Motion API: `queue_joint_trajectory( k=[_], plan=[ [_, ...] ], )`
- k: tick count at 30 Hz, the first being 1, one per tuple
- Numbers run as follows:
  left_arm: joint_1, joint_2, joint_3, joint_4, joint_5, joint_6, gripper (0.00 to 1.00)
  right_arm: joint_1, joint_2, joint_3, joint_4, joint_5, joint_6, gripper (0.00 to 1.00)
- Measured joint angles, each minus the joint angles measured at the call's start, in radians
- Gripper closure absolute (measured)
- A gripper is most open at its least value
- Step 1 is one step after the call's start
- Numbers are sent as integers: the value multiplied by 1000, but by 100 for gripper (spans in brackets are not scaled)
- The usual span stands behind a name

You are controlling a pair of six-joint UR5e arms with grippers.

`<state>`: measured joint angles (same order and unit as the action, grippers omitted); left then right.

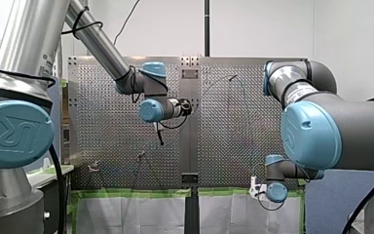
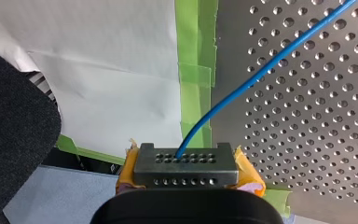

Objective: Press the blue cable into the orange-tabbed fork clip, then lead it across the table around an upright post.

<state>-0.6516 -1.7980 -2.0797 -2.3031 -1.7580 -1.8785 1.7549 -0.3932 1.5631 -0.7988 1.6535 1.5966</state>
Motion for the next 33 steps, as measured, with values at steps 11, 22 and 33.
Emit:
queue_joint_trajectory(
  k=[11,22,33],
  plan=[
    [27,0,-107,107,-24,23,0,0,-1,-6,6,-1,0,100],
    [67,0,-219,136,-23,25,0,1,-1,-6,6,-8,0,100],
    [94,0,-320,140,-1,19,0,2,-1,-6,5,-9,0,100]
  ],
)
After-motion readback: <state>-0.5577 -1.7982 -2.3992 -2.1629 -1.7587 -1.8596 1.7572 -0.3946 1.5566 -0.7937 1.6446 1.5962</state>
